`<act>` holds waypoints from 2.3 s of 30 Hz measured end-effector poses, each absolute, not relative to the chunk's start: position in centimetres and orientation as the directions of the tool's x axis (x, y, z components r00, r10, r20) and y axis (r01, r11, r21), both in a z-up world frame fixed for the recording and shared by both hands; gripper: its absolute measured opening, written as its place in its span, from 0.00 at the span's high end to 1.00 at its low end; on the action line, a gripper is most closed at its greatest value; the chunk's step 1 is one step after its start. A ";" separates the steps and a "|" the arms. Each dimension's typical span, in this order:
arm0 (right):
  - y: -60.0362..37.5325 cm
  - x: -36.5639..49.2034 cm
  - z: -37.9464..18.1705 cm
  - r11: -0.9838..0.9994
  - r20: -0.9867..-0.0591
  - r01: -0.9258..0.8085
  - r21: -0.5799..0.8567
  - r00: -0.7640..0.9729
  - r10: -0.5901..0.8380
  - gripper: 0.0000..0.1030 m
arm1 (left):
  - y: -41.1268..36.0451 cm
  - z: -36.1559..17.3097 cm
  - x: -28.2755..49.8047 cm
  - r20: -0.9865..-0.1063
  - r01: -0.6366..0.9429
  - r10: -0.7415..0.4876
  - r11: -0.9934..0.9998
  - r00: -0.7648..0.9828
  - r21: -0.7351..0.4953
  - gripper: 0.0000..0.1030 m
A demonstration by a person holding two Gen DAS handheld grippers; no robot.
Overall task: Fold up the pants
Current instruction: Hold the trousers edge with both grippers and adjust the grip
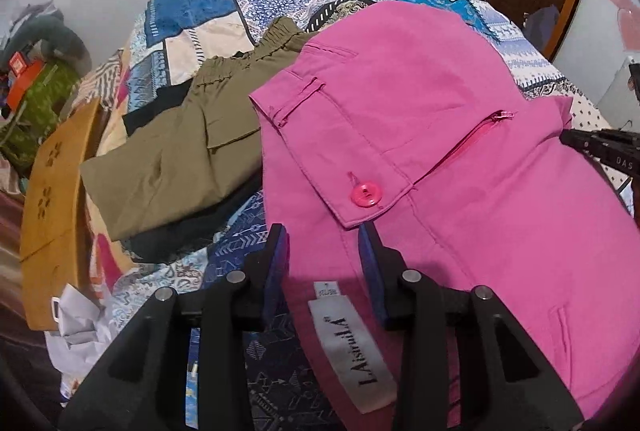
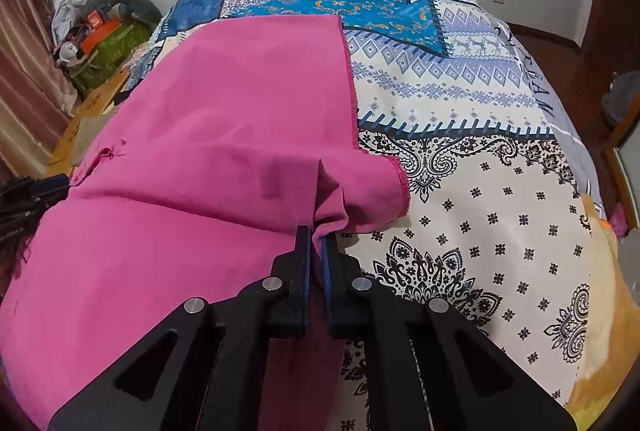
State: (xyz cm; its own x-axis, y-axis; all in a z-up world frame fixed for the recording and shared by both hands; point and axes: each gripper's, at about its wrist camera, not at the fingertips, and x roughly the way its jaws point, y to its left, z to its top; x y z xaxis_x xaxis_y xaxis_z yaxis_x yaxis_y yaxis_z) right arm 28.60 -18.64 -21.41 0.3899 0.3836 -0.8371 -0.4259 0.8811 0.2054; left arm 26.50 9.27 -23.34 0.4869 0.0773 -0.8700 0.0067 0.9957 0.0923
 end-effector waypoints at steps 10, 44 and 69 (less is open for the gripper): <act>-21.5 27.5 -19.3 0.911 -0.846 -0.381 0.156 0.424 0.322 0.96 | 13.2 -20.8 24.6 -0.865 -0.064 0.057 0.998 0.498 0.028 0.65; -19.7 31.2 -22.9 0.875 -0.828 -0.398 0.274 0.366 0.425 0.92 | 8.6 -24.0 31.5 -0.881 0.035 -0.090 0.996 0.465 -0.084 0.56; -24.5 29.1 -22.6 0.940 -0.889 -0.340 0.016 0.425 0.169 0.98 | 6.6 -24.9 31.7 -0.861 0.085 0.112 0.981 0.496 0.176 0.75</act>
State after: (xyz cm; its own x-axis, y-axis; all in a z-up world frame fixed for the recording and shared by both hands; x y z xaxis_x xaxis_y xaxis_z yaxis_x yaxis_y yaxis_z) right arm 29.09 -24.49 -22.64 0.4249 0.1689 -0.8893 -0.3398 0.9403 0.0163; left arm 31.70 6.57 -24.89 0.4957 0.1117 -0.8613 0.0849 0.9807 0.1761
